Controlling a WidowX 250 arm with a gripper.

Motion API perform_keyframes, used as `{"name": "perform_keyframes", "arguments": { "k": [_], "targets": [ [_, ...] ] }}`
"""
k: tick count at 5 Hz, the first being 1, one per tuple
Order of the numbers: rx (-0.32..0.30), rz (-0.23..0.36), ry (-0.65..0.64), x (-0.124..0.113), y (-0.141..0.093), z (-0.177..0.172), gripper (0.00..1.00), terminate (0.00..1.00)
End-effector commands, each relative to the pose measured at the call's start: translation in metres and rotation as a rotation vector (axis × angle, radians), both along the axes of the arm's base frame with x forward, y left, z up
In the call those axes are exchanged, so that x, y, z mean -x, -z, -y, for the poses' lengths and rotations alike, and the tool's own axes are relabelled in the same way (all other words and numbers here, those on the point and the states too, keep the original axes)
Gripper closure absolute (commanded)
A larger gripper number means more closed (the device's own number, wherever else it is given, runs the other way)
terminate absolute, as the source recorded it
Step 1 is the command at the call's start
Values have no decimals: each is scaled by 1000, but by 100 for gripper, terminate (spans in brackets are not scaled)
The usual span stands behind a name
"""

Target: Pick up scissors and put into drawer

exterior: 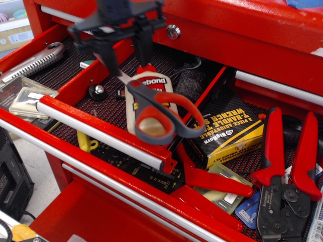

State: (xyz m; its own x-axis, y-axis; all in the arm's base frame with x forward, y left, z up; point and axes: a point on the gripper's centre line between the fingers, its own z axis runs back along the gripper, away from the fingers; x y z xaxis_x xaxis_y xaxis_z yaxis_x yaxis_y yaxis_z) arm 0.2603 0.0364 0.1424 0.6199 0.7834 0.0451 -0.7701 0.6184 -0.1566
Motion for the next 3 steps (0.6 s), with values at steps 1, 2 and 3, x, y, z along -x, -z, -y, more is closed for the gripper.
{"name": "perform_keyframes", "arguments": {
  "k": [1,2,3],
  "targets": [
    [-6,35,20,2,-10,2,0,0],
    [-6,35,20,2,-10,2,0,0],
    [-6,35,20,2,-10,2,0,100]
  ]
}}
